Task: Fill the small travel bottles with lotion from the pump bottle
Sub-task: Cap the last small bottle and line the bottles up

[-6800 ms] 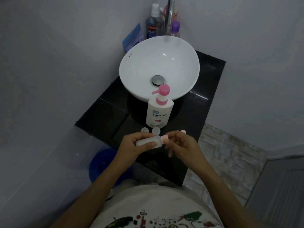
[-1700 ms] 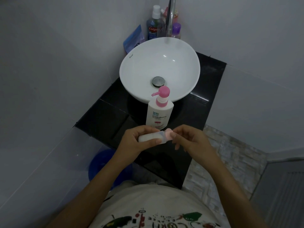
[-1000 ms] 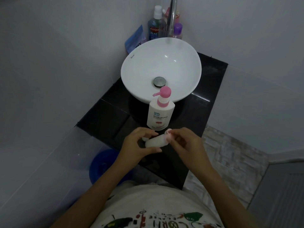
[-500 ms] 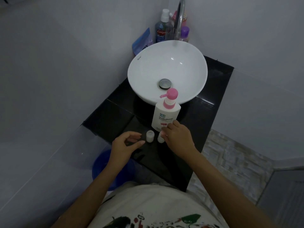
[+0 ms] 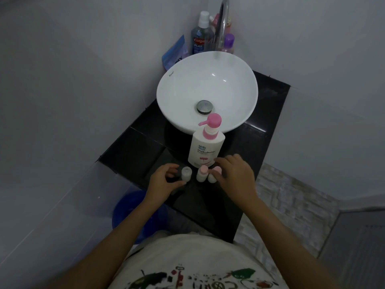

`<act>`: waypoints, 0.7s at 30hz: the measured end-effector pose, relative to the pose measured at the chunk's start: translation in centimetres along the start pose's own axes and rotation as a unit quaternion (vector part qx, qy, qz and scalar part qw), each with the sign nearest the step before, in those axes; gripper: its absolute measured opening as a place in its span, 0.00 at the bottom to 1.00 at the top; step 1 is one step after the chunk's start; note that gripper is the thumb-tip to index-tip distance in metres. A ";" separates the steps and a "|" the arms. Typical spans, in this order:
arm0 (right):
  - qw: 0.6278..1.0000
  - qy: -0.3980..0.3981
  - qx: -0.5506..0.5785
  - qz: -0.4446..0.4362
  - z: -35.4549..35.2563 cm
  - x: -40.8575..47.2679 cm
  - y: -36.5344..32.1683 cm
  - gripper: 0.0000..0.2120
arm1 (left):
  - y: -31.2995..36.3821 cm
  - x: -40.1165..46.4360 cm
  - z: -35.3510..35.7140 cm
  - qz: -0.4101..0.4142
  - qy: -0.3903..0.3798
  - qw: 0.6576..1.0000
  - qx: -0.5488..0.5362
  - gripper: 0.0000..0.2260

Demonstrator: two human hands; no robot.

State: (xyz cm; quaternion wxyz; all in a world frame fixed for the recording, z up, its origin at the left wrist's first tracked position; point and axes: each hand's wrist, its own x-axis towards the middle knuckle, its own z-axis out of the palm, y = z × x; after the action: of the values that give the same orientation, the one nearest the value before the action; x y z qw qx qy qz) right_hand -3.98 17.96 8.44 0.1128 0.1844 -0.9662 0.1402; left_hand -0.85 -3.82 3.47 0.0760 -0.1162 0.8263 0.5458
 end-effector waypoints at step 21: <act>0.940 -0.211 0.050 0.265 4.1 -3.3 6.1 0.08 | 4.3 -2.0 -1.6 -0.004 0.041 0.984 -0.172 0.15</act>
State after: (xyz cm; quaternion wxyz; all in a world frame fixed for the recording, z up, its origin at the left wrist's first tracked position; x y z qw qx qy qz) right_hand -4.01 23.22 2.33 -0.1443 -0.0473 -0.9734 0.1713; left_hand -0.05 -3.49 8.41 0.0236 -0.1531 0.7223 0.6740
